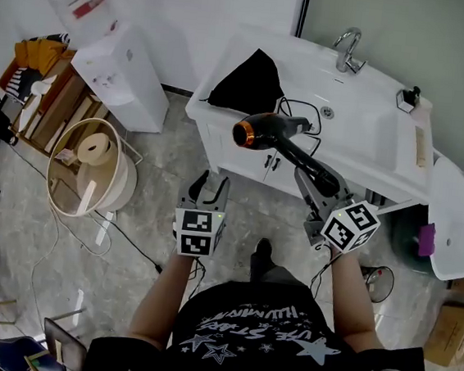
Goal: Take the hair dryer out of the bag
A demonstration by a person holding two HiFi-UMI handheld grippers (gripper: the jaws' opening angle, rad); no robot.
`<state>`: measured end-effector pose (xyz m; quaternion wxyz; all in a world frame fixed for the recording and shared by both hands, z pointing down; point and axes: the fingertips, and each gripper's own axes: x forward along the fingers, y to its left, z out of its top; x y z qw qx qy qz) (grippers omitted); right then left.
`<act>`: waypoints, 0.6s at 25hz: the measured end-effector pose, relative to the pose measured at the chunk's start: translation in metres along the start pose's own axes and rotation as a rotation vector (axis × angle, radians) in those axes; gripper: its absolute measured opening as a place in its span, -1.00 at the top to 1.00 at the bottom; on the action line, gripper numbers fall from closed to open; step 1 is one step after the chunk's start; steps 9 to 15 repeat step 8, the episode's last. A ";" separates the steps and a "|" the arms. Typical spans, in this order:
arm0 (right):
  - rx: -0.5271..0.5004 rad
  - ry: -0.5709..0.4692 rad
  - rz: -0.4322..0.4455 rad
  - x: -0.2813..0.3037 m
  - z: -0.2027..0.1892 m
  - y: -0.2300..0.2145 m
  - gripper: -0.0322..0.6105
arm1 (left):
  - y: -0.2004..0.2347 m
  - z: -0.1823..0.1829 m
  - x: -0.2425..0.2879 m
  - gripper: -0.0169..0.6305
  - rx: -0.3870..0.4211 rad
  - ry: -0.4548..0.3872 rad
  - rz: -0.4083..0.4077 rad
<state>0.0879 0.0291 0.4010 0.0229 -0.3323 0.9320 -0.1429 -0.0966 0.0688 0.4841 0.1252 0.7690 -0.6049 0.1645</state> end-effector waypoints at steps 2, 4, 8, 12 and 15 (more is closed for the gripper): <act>-0.001 0.002 -0.002 -0.001 0.000 -0.003 0.44 | 0.000 0.004 0.002 0.36 -0.001 -0.009 0.008; 0.002 0.002 -0.005 -0.002 0.001 -0.006 0.44 | -0.002 0.010 0.004 0.38 -0.004 -0.021 0.011; 0.008 0.002 -0.006 -0.003 0.001 -0.010 0.44 | -0.005 0.019 0.005 0.45 -0.002 -0.042 0.019; 0.008 0.002 -0.006 -0.003 0.001 -0.010 0.44 | -0.005 0.019 0.005 0.45 -0.002 -0.042 0.019; 0.008 0.002 -0.006 -0.003 0.001 -0.010 0.44 | -0.005 0.019 0.005 0.45 -0.002 -0.042 0.019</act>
